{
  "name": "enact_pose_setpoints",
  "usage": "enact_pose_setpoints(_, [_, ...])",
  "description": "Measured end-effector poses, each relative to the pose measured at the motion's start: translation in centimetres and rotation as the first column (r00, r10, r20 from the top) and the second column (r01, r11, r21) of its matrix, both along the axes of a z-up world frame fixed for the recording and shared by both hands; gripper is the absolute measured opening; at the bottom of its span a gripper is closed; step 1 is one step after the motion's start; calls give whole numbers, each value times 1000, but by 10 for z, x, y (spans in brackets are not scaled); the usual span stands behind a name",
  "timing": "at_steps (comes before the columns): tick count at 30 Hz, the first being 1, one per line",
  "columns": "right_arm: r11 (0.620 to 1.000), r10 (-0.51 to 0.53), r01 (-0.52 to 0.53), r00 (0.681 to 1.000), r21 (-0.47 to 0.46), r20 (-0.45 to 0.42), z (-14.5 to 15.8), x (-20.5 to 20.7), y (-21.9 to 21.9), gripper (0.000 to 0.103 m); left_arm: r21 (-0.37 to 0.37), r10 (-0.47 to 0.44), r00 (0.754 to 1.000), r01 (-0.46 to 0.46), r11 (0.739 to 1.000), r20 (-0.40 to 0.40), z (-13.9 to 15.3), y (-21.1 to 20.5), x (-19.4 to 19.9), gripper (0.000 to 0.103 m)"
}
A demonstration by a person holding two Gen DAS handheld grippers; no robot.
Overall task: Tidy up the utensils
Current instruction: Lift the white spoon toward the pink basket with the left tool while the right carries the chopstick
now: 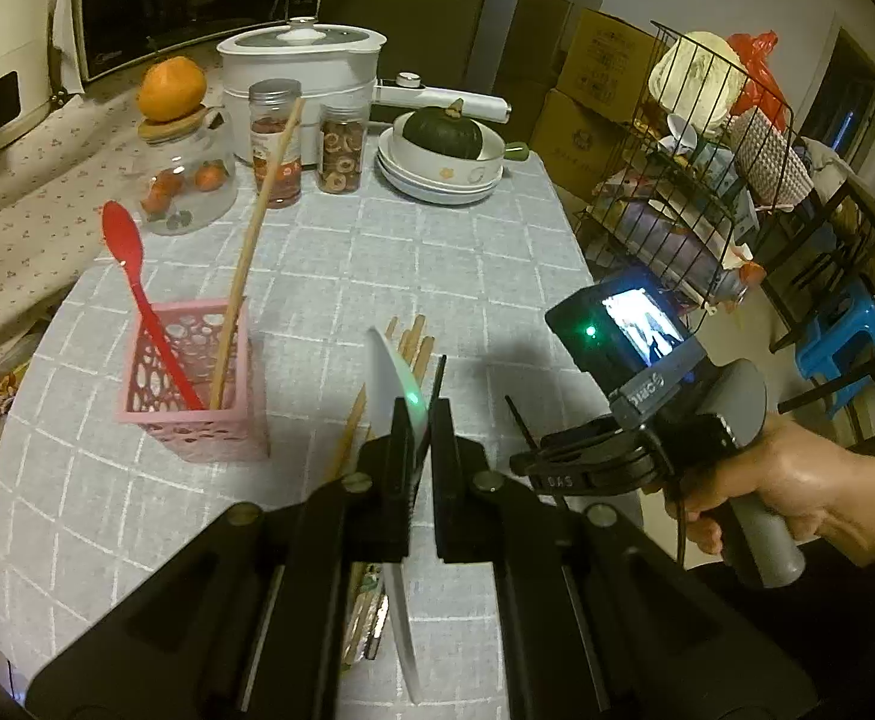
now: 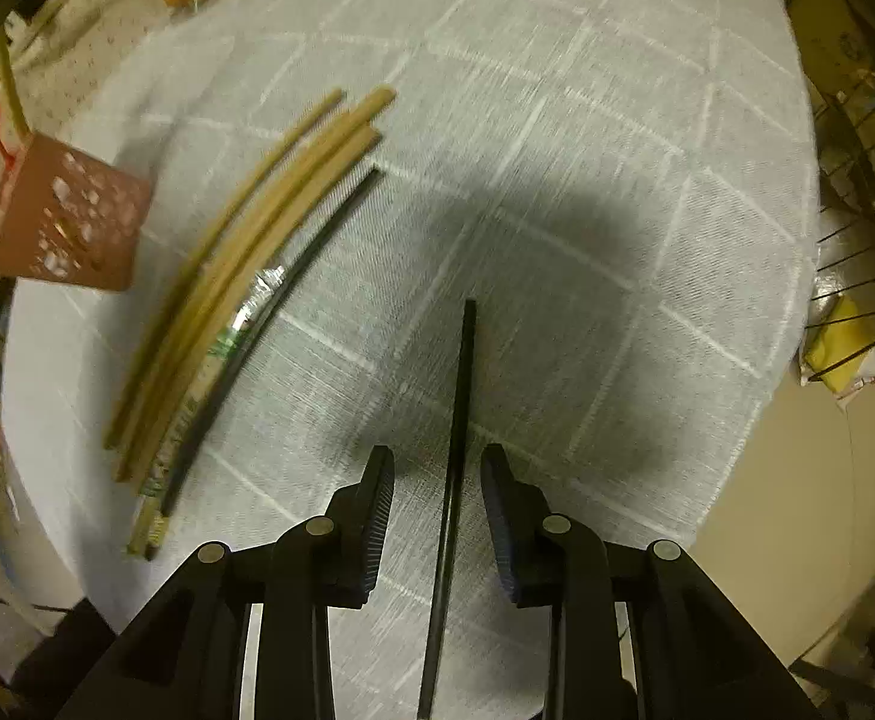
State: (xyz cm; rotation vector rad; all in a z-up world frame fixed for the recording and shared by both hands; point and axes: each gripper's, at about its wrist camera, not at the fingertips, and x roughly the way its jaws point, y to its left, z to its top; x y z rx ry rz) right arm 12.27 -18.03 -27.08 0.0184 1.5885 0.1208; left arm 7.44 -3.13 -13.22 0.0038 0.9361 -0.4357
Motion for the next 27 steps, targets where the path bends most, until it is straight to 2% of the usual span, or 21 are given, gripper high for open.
enact_pose_setpoints(1, [999, 18, -18, 1000, -29, 16, 0, 0, 2, 15, 0, 4, 1000, -4, 1000, 0, 0, 2, 0, 6])
enact_pose_setpoints(2, [999, 30, -29, 999, -34, 28, 0, 0, 3, 7, 0, 7, 1000, -7, 1000, 1, 0, 3, 0, 6])
enact_pose_setpoints(7, [999, 39, -39, 996, -11, 78, 12, -3, -1, 5, -4, 36, 999, -36, 999, 29, 7, 12, -4, 6])
enact_pose_setpoints(12, [996, 65, -79, 969, 51, 238, 68, -15, 8, 5, -38, 90, 988, -86, 996, 123, 28, 29, -8, 6])
enact_pose_setpoints(14, [990, 82, -113, 946, 82, 314, 94, -22, 15, 5, -59, 120, 980, -112, 992, 161, 36, 37, -8, 6])
enact_pose_setpoints(18, [984, 112, -161, 888, 74, 447, 136, -36, 28, 5, -83, 178, 959, -164, 983, 218, 43, 49, -6, 6])
enact_pose_setpoints(27, [975, 86, -192, 796, 115, 600, 186, -36, 49, 5, -139, 313, 894, -282, 949, 320, 53, 73, 8, 6])
